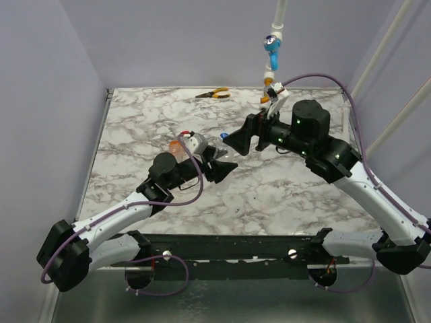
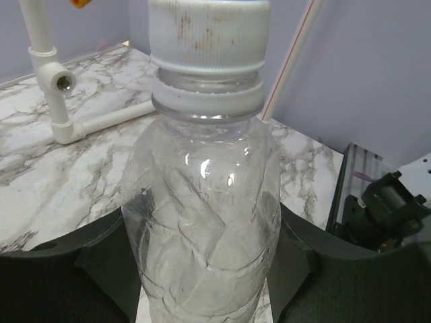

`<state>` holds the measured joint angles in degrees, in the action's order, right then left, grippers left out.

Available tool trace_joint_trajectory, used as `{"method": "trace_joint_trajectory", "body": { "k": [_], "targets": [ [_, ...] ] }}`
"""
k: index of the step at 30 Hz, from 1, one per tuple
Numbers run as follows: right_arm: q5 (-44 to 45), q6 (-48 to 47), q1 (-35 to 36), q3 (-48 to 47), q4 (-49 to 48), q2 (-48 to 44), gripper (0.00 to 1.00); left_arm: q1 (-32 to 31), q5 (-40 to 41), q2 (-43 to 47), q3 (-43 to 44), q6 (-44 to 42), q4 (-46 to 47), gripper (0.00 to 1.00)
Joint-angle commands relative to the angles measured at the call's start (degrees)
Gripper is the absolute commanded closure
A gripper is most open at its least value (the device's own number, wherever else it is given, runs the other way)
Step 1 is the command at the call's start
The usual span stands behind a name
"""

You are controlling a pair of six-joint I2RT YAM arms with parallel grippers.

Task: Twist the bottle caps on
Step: Screw the bottle cap onto the plastic bottle.

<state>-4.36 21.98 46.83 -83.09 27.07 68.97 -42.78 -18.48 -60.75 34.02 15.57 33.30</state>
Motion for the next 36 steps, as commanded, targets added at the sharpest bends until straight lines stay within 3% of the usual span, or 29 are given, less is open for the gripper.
{"method": "trace_joint_trajectory", "body": {
  "k": [1, 5, 13, 16, 27, 36],
  "targets": [
    [-21.9, -1.3, -9.3, 5.0, -8.7, -2.3, 0.02, 0.8, -9.0, 2.3, -0.9, 2.1, 0.9, 0.74],
    [-37.8, 0.5, -16.4, 7.6, -14.8, -2.6, 0.08, 1.9, -14.1, 2.6, -1.1, 4.6, 2.9, 0.74],
    [-48.9, 1.5, -16.4, 9.2, -21.0, -1.2, 0.13, 3.7, -20.9, 0.7, 0.0, 8.2, 5.9, 0.74],
    [-48.7, 0.9, -16.4, 8.8, -19.9, -0.3, 0.19, 3.9, -22.6, -0.1, 0.4, 9.0, 7.0, 0.74],
    [-48.5, -0.6, -15.8, 7.8, -18.2, 2.9, 0.25, 4.4, -25.0, -2.9, 1.6, 11.0, 10.5, 0.74],
    [-47.4, -1.3, -14.4, 8.0, -17.7, 3.3, 0.36, 4.9, -26.0, -4.3, 1.9, 12.3, 12.8, 0.74]
  ]
}}
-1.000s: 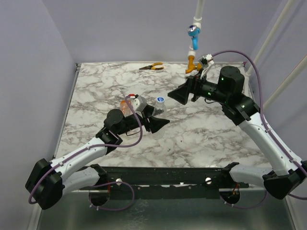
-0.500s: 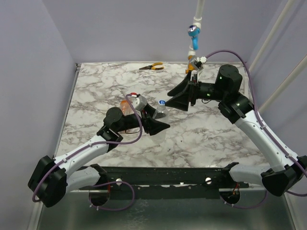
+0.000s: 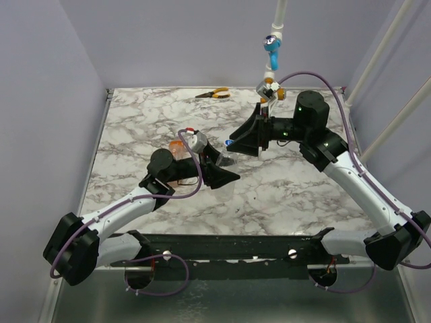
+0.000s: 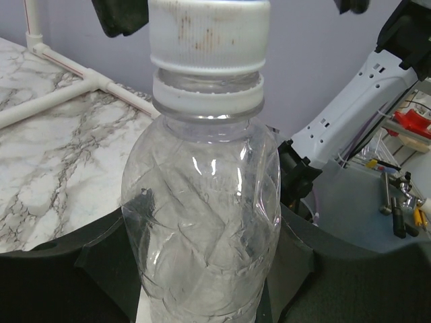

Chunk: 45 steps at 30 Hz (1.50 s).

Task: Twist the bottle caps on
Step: Screw the bottle cap onto the plastic bottle.

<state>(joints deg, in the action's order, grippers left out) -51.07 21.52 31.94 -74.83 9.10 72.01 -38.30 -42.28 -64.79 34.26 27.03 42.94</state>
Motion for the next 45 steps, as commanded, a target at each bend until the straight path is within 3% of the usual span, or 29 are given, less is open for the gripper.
{"method": "trace_joint_trajectory", "body": {
  "k": [1, 12, 20, 32, 45],
  "targets": [
    [-0.6, -0.8, 0.5, -0.2, 0.4, 0.1, 0.37, 0.5, -2.2, -0.2, 1.6, 0.9, 3.2, 0.74],
    [0.5, -1.6, 0.6, -0.5, 2.3, 0.3, 0.47, 0.7, -2.6, -0.8, 1.5, 1.7, 4.0, 0.74],
    [6.9, -3.2, 1.7, -1.6, 6.1, 0.6, 0.64, 1.0, -0.3, -2.2, 2.2, 1.3, 3.2, 0.74],
    [31.9, -0.7, 7.6, -7.7, 16.6, 5.5, 0.73, 0.6, 23.3, -2.9, 5.4, -8.7, -3.1, 0.74],
    [58.3, 4.7, 16.4, -17.8, 26.0, 14.8, 0.75, -4.6, 41.8, -5.9, 9.1, -16.3, -3.7, 0.74]
  ]
}}
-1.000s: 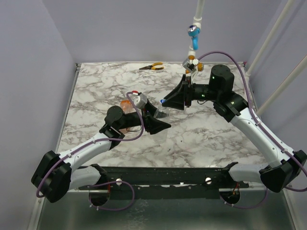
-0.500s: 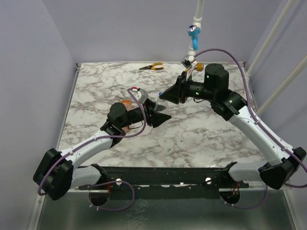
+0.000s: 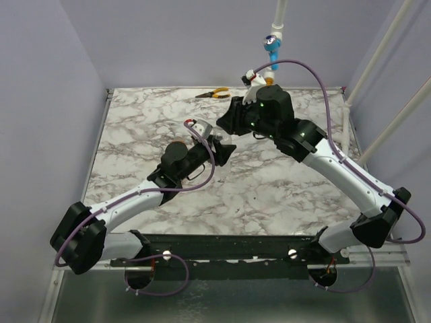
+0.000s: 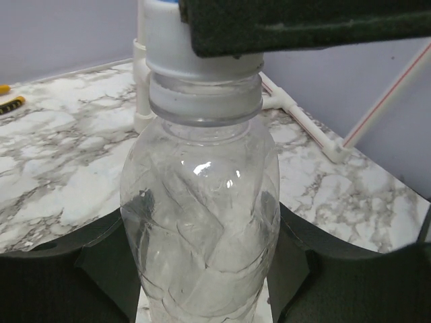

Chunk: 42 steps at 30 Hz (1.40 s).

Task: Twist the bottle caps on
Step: Screw the bottle cap onto the plastic bottle.

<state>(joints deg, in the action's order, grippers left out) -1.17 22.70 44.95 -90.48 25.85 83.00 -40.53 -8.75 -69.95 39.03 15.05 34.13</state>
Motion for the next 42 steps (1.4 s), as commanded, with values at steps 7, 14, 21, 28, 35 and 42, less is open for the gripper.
{"method": "trace_joint_trajectory", "body": {
  "k": [7, 14, 21, 28, 35, 42],
  "targets": [
    [16.4, 7.6, 5.7, -6.3, 13.2, 7.4, 0.75, -3.9, 14.2, -1.5, 5.2, -5.0, 4.9, 0.74],
    [16.1, 8.0, 6.9, -7.4, 12.0, 7.7, 0.58, -4.1, 14.6, -1.8, 5.2, -5.0, 3.5, 0.74],
    [16.0, 7.7, 6.9, -8.5, 12.0, 5.2, 0.37, -4.0, 13.4, -0.9, 3.5, -4.5, 1.5, 0.74],
    [15.2, 6.9, 6.9, -3.6, 9.1, -0.8, 0.22, -2.4, 9.7, 0.2, 1.0, -2.3, -0.3, 0.74],
    [15.2, 4.9, 6.8, 2.6, 6.0, -7.4, 0.10, -0.7, 1.8, 2.3, -0.6, -0.5, -0.6, 0.75],
    [2.6, 1.1, 1.9, 9.2, -0.6, -14.2, 0.00, 0.4, -7.4, 3.8, -1.7, 1.2, -0.7, 0.74]
  ]
}}
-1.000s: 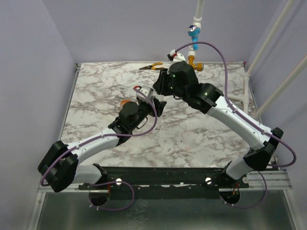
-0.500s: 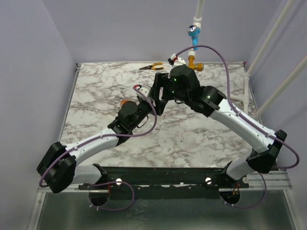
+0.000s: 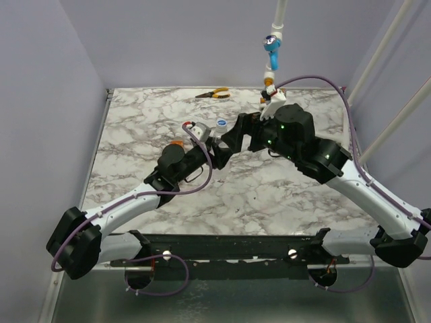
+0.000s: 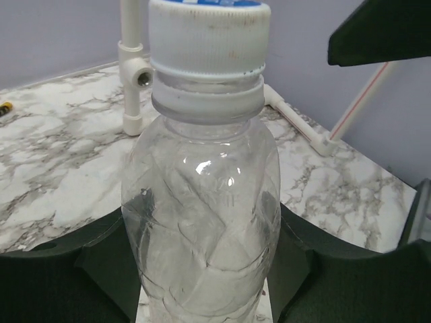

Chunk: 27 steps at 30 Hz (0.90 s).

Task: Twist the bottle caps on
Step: Screw the bottle cap onto the plastic bottle.

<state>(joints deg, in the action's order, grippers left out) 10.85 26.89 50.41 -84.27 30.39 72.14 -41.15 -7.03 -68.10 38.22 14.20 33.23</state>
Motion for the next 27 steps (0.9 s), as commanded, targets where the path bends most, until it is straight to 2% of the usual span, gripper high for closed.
{"method": "trace_joint_trajectory", "body": {
  "k": [1, 6, 10, 16, 27],
  "targets": [
    [-14.6, -3.4, -5.9, 4.0, -6.2, -4.1, 0.00, 1.2, -10.9, 2.1, -1.0, 2.4, 0.2, 0.74],
    [-39.1, -2.8, -18.0, 8.6, -14.0, -6.4, 0.00, 1.3, -18.2, 3.1, -1.3, 4.1, 0.8, 0.74],
    [-50.4, -1.6, -20.5, 10.5, -19.5, -5.1, 0.00, 1.4, -23.4, 3.5, -0.9, 5.7, 1.5, 0.74],
    [-55.3, 2.1, -20.5, 11.1, -24.9, -2.4, 0.03, 1.4, -26.8, 3.1, -0.2, 7.5, 2.7, 0.74],
    [-56.3, 4.2, -19.0, 11.3, -27.2, 0.3, 0.07, 1.4, -30.3, 0.5, 0.3, 9.7, 6.8, 0.74]
  ]
}}
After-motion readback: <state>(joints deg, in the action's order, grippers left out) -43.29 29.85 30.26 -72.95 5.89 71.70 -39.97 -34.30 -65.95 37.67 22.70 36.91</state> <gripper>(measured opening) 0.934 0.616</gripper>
